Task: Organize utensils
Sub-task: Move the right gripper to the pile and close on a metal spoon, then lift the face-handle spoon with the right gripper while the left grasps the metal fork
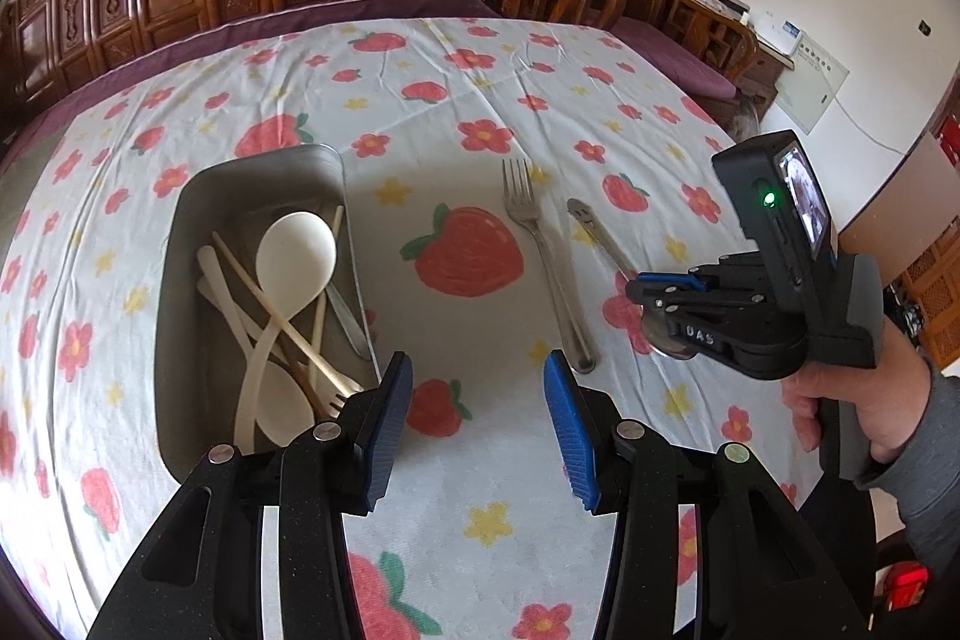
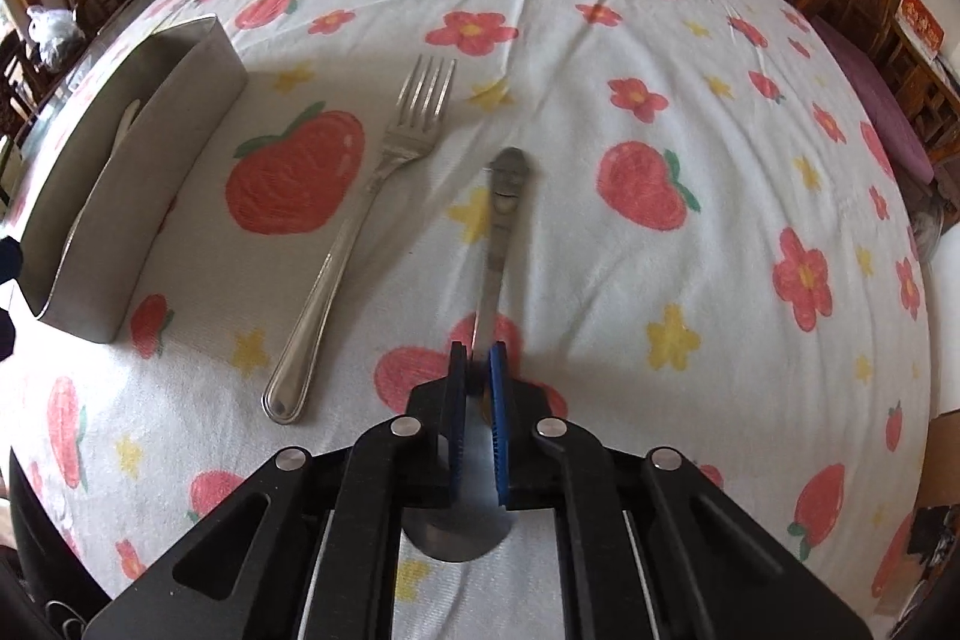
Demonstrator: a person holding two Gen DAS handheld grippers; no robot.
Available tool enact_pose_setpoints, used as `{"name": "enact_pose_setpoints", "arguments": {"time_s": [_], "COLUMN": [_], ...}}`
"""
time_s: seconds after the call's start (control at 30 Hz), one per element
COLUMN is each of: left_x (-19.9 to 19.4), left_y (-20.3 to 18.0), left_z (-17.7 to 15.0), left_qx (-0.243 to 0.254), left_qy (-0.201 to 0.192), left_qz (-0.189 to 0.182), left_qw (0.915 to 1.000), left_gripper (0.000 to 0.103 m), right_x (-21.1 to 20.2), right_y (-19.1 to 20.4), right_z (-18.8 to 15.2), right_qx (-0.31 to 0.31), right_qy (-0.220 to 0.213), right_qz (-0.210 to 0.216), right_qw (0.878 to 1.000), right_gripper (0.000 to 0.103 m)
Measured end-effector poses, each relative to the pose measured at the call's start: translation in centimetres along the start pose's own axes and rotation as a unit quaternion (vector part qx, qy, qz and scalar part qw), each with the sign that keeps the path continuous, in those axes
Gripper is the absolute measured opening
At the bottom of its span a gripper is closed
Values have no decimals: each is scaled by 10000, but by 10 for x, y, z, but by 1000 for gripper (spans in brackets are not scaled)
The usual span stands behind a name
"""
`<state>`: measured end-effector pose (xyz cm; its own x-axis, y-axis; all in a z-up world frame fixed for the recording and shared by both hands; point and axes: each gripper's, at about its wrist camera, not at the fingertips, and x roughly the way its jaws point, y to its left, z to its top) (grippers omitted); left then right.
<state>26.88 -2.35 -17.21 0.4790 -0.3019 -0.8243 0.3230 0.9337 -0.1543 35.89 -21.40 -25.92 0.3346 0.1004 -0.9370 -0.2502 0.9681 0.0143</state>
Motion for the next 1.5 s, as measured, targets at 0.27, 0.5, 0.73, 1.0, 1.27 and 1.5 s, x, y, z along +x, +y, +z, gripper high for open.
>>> {"name": "enact_pose_setpoints", "arguments": {"time_s": [0.27, 0.5, 0.73, 1.0, 1.27, 1.5], "left_x": [16, 40, 70, 106, 138, 146], "left_y": [-10, -30, -47, -54, -51, -54], "left_z": [9, 27, 47, 62, 70, 71], "left_qx": [36, 143, 238, 238, 118, 164], "left_qy": [99, 192, 291, 501, 796, 892], "left_qz": [-65, -128, -52, 149, 378, 504], "left_qw": [9999, 9996, 9993, 9983, 9960, 9946], "left_gripper": [43, 43, 43, 42, 26, 25], "right_x": [-8, -26, -39, -42, -39, -41], "right_y": [-18, -33, -47, -63, -69, -69], "right_z": [-16, -31, -37, -45, -53, -55], "right_qx": [157, 208, 230, 296, 354, 351], "right_qy": [-86, -245, -392, -437, -429, -457], "right_qz": [-54, 19, 103, 200, 288, 327], "right_qw": [9998, 9995, 9989, 9984, 9980, 9978], "right_gripper": [7, 7, 7, 7, 7, 7]}}
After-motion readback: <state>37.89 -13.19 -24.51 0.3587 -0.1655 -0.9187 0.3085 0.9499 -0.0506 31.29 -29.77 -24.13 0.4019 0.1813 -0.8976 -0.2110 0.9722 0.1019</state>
